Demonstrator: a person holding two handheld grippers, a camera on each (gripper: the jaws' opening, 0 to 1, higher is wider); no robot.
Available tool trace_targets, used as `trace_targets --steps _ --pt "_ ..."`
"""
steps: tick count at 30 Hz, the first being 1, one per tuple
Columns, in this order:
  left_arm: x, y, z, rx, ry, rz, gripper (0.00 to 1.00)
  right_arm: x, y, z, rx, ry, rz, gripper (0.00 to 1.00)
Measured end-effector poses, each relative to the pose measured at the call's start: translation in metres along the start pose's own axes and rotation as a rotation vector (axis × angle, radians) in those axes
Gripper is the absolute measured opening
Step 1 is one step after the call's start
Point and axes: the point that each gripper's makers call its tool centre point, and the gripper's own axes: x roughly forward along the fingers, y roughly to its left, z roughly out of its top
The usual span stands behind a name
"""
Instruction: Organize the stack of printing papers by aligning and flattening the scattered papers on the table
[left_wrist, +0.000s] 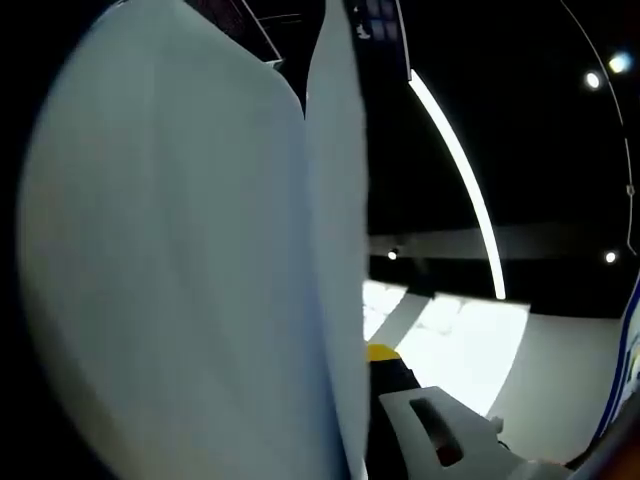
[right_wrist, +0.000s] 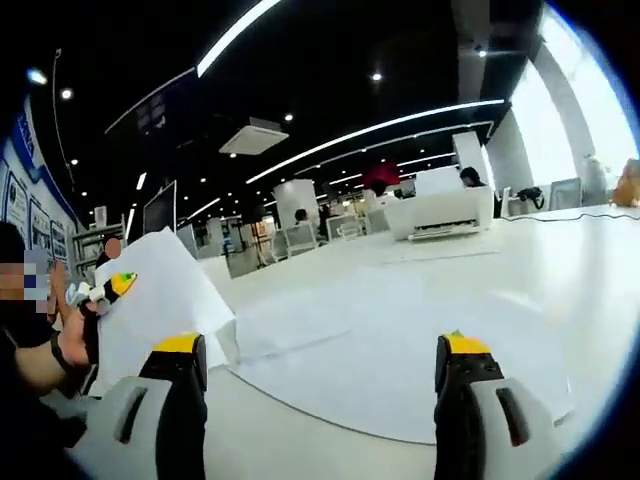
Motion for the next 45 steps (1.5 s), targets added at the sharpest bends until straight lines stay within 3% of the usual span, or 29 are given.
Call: trace_targets --steps 11,21,27,39,45 --pt "0.000 -0.001 0.000 0.001 0.001 -0.003 0.07 -0.017 -0.059 0.003 0.010 0.010 -0.153 0.90" --pt "0.000 -0.001 0.000 0.001 0.001 -0.002 0.07 -0.037 -0.094 0.001 0.032 0.032 -0.247 0.90" --pt "0.000 0.000 0.000 0.002 0.001 -0.001 0.07 -0.042 -0.102 -0.005 0.014 0.069 -0.274 0.90" --pt "-0.001 0.000 0.001 0.000 -0.002 -0.005 0.07 -0.038 -0.095 -0.020 -0.075 0.154 -0.288 0.90" --pt "-0.001 0.000 0.001 -0.001 -0.002 -0.006 0.07 -0.037 -0.099 -0.028 -0.078 0.201 -0.296 0.88"
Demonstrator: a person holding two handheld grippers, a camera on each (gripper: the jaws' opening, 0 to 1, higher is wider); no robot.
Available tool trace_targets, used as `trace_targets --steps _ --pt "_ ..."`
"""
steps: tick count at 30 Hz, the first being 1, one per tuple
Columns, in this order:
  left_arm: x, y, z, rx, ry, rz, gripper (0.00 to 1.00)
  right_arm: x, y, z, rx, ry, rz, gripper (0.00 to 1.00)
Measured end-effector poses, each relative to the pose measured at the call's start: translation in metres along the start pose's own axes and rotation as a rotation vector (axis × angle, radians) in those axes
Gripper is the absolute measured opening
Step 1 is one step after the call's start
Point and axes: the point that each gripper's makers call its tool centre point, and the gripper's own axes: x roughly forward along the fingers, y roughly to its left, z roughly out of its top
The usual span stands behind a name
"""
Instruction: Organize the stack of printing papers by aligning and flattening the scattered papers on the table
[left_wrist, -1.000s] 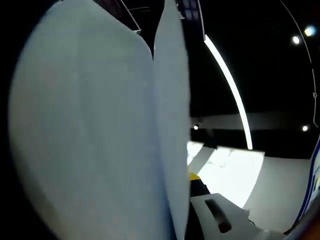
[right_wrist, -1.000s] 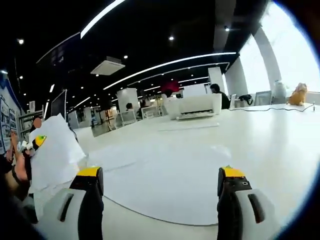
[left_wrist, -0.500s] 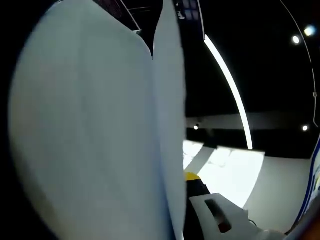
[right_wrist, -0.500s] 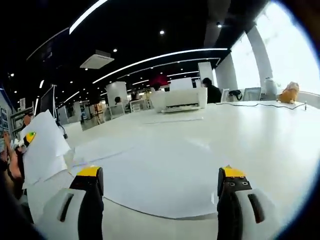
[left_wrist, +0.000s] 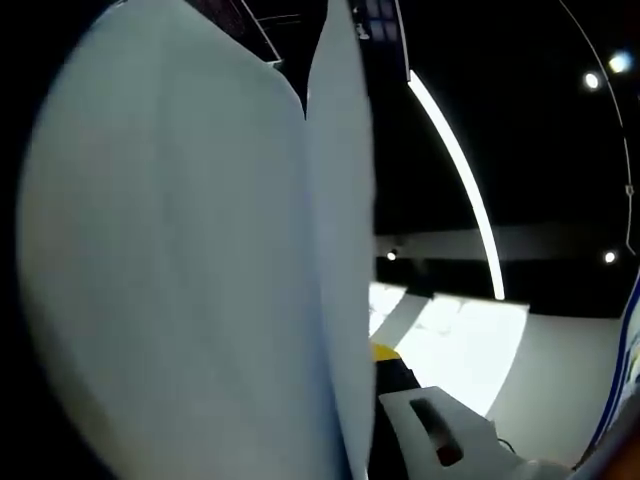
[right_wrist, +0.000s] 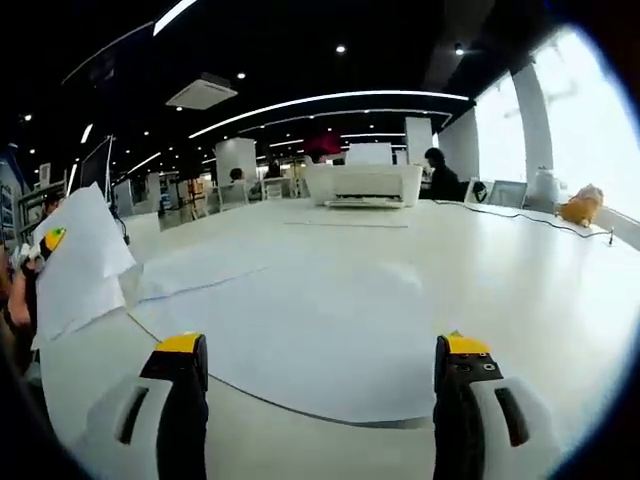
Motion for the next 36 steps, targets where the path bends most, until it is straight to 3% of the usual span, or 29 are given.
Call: trace_targets --steps 3,8,11,15,25,29,36 --pt "0.000 0.000 0.000 -0.001 -0.001 -0.001 0.07 0.001 -0.001 -0.005 -0.002 0.035 0.003 0.86" --pt "0.000 -0.002 0.000 -0.002 -0.003 -0.001 0.07 0.002 -0.005 -0.006 0.004 0.038 -0.007 0.83" --pt "0.000 -0.003 -0.001 -0.001 -0.002 -0.002 0.07 0.001 -0.007 -0.014 -0.073 0.084 -0.040 0.84" --pt "0.000 -0.004 -0.001 -0.003 -0.001 -0.002 0.07 0.001 -0.006 -0.012 -0.037 0.068 -0.045 0.85" --pt "0.001 -0.004 -0.001 -0.002 -0.002 -0.001 0.07 0.005 -0.008 -0.007 -0.040 0.060 -0.038 0.83" --pt "0.000 -0.004 -0.001 -0.003 -0.002 -0.002 0.07 0.006 -0.002 -0.008 -0.048 0.060 -0.015 0.77" --pt "0.000 -0.003 0.000 -0.004 -0.002 -0.004 0.07 0.008 0.000 -0.009 -0.054 0.055 -0.005 0.75"
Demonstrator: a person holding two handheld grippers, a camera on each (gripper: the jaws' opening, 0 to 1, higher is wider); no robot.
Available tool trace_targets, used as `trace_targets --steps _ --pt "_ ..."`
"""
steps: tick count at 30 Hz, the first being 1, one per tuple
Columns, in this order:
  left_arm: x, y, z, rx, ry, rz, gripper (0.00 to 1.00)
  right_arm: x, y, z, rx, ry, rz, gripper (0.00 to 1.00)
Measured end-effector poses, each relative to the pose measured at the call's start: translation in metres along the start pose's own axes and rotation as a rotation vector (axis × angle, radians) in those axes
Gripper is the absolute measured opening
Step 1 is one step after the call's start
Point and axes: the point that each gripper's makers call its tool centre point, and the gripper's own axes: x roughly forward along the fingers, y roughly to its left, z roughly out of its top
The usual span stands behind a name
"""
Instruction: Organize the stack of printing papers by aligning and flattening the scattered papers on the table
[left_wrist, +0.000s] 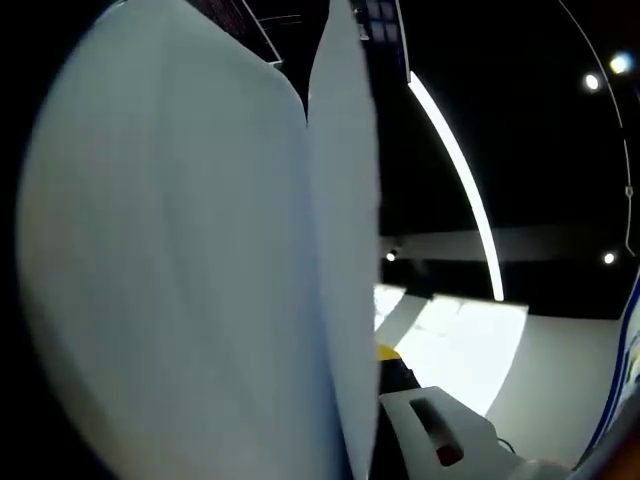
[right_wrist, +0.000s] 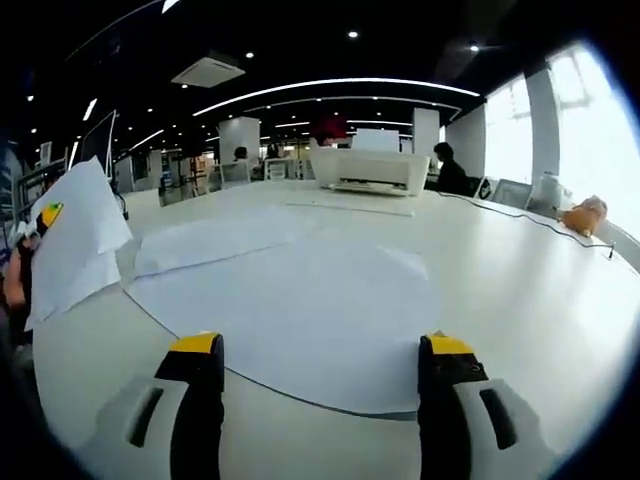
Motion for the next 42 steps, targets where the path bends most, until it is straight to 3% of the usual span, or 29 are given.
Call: trace_targets --steps 3,6,7,8,10,14,17,22,26,42 --pt "0.000 0.000 0.000 0.000 -0.001 0.000 0.07 0.000 -0.009 0.001 -0.016 -0.013 -0.051 0.85" --pt "0.000 0.000 0.000 0.000 -0.002 -0.001 0.07 0.001 -0.010 -0.004 0.045 0.023 -0.044 0.88" --pt "0.000 0.000 0.000 -0.001 -0.002 -0.001 0.07 -0.001 -0.012 0.001 -0.013 0.013 -0.047 0.88" --pt "0.000 0.000 0.000 -0.002 -0.003 -0.001 0.07 -0.002 -0.007 0.001 0.016 0.012 -0.049 0.88" --pt "0.000 0.000 0.000 -0.001 -0.002 -0.001 0.07 -0.004 0.001 0.002 0.010 0.013 -0.030 0.84" --pt "0.000 0.000 0.000 -0.001 -0.003 -0.001 0.07 -0.007 0.014 0.006 -0.013 0.003 0.017 0.57" --pt "0.000 0.000 0.000 -0.002 -0.004 -0.002 0.07 -0.009 0.013 0.010 -0.023 -0.013 0.025 0.47" --pt "0.000 0.000 0.001 -0.003 -0.004 -0.003 0.07 -0.011 0.009 0.010 -0.016 -0.020 0.027 0.40" --pt "0.000 0.000 0.001 -0.004 -0.005 -0.003 0.07 -0.013 0.012 0.008 -0.015 -0.022 0.043 0.26" --pt "0.000 0.001 0.001 -0.007 -0.005 -0.002 0.07 -0.016 0.018 0.002 0.003 -0.017 0.072 0.09"
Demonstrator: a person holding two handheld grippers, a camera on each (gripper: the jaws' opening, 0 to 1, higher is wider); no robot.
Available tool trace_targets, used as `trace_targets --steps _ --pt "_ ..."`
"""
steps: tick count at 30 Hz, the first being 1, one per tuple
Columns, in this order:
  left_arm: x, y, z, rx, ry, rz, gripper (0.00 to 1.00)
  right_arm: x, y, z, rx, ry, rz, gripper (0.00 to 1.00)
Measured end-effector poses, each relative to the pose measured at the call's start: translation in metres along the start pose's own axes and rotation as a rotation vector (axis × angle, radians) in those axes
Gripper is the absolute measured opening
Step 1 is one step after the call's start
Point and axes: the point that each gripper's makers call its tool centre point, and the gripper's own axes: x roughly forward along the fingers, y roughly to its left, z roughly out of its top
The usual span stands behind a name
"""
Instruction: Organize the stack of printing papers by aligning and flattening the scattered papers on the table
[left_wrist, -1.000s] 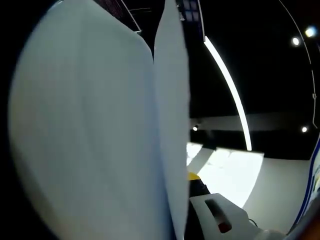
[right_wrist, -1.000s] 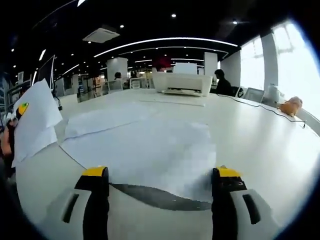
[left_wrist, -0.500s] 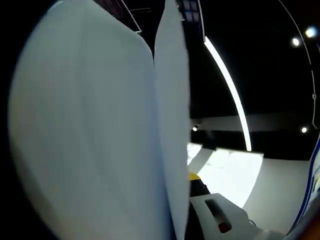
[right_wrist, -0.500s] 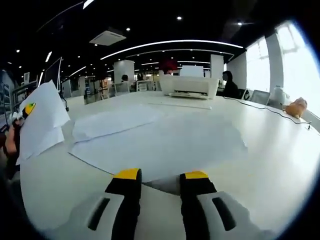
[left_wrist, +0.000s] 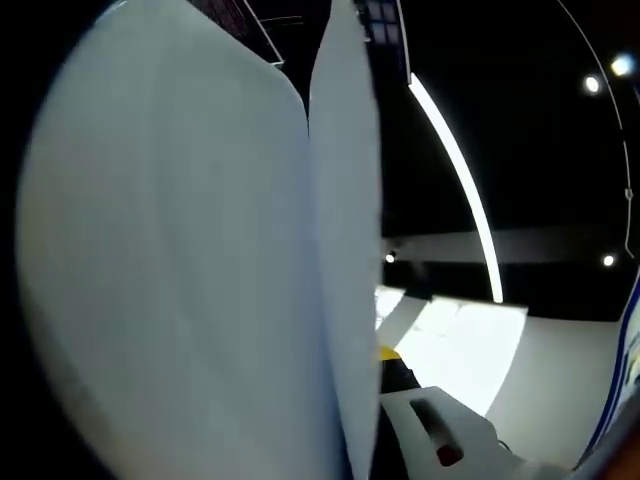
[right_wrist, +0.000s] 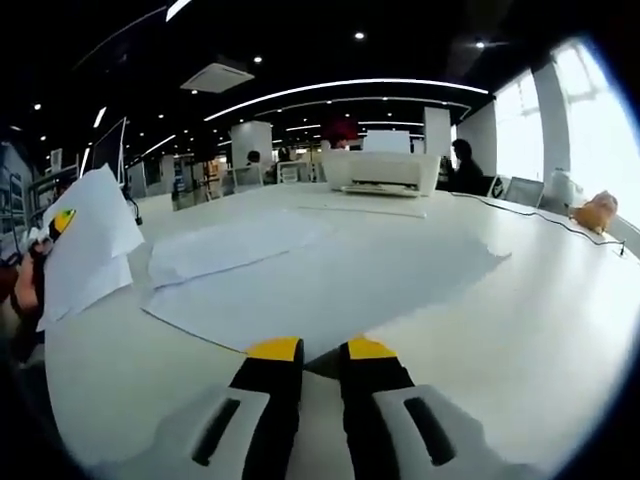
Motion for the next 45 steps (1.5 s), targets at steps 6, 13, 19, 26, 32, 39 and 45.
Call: trace_targets --steps 6,13,19,26,32,39,45 --pt "0.000 0.000 0.000 -0.001 -0.001 0.000 0.07 0.000 -0.001 0.000 0.017 -0.006 0.001 0.02" --pt "-0.001 0.000 0.000 -0.003 -0.002 -0.002 0.07 -0.004 -0.003 0.009 0.045 -0.064 -0.001 0.00" --pt "-0.001 -0.001 0.000 -0.005 -0.004 -0.002 0.07 -0.006 -0.006 0.015 0.078 -0.105 0.000 0.00" --pt "-0.001 -0.001 0.001 -0.005 -0.004 -0.001 0.07 -0.014 -0.015 0.028 0.149 -0.191 0.000 0.00" --pt "-0.001 -0.001 0.000 -0.006 -0.004 -0.001 0.07 -0.021 -0.022 0.037 0.210 -0.250 0.009 0.00" --pt "-0.001 -0.001 0.001 -0.006 -0.005 -0.001 0.07 -0.029 -0.027 0.046 0.305 -0.316 0.035 0.00" --pt "-0.001 0.000 0.001 -0.007 -0.006 -0.001 0.07 -0.036 -0.030 0.050 0.368 -0.355 0.077 0.00"
